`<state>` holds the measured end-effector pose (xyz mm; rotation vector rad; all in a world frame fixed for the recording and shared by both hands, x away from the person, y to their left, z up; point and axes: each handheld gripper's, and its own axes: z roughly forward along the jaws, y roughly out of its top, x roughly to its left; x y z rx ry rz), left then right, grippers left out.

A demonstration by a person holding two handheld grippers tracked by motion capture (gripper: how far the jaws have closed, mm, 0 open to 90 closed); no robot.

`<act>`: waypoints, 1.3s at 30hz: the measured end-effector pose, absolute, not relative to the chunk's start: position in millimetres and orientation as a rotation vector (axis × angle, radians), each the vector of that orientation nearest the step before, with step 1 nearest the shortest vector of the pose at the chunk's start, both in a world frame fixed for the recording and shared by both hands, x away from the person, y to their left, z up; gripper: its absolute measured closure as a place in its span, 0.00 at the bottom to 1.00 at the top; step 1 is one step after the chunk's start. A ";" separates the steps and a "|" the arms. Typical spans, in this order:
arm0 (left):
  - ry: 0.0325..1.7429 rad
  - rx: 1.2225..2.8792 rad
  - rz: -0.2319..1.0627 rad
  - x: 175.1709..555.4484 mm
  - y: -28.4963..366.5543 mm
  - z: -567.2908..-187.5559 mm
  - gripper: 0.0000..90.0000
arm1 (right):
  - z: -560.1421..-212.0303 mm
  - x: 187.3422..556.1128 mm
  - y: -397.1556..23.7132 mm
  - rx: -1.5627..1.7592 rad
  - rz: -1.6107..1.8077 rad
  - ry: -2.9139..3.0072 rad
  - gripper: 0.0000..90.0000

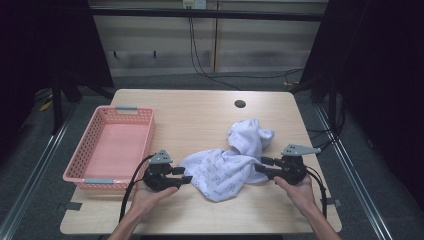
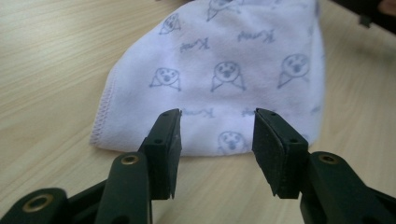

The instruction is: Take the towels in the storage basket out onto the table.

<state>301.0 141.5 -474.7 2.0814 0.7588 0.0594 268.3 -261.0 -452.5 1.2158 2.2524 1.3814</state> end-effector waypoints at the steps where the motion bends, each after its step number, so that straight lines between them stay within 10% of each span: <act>1: 0.759 2.081 0.059 301.0 141.5 -474.7 0.56 | -452.5 268.3 -261.0 1.216 1.381 2.252 0.65; 7: 0.803 2.150 0.087 316.9 128.4 -496.7 0.58 | -475.4 248.6 -229.7 1.095 1.375 2.482 0.58; 12: 0.778 2.195 0.151 319.9 121.7 -500.3 0.80 | -488.4 256.3 -201.8 1.049 1.311 2.567 0.51; 16: 0.765 2.187 0.109 316.1 122.0 -496.1 0.97 | -485.1 260.5 -194.5 1.029 1.334 2.537 0.98; 22: 0.720 2.026 0.072 300.5 139.1 -454.7 0.97 | -448.7 252.7 -219.1 0.989 1.523 2.446 1.00; 28: 0.656 1.926 0.071 289.3 138.2 -419.1 0.97 | -469.4 246.5 -207.8 0.958 1.520 2.557 0.60; 34: 0.707 1.872 0.065 296.6 139.1 -418.6 0.97 | -490.7 255.7 -176.0 0.850 1.332 2.642 0.48; 36: 0.714 1.864 0.069 297.7 140.4 -419.3 0.97 | -496.2 258.3 -169.3 0.842 1.278 2.649 0.51; 39: 0.721 1.863 0.074 298.8 142.5 -420.0 0.96 | -498.6 261.6 -163.6 0.858 1.230 2.640 0.83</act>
